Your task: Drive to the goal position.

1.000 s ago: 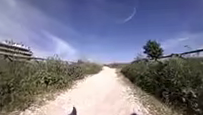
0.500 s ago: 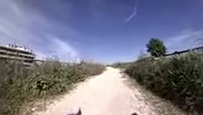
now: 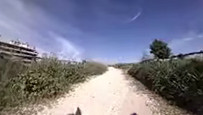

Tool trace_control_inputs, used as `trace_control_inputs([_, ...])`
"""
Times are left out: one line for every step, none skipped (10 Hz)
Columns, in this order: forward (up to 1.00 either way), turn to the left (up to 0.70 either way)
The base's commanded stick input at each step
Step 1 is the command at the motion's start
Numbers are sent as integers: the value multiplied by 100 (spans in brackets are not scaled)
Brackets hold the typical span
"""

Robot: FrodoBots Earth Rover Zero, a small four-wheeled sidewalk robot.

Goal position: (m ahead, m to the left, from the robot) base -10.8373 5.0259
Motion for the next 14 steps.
trace_control_inputs([70,0])
trace_control_inputs([70,0])
trace_control_inputs([70,0])
trace_control_inputs([70,0])
trace_control_inputs([70,0])
trace_control_inputs([70,0])
trace_control_inputs([70,0])
trace_control_inputs([70,0])
trace_control_inputs([70,0])
trace_control_inputs([70,0])
trace_control_inputs([70,0])
trace_control_inputs([70,0])
trace_control_inputs([70,0])
trace_control_inputs([70,0])
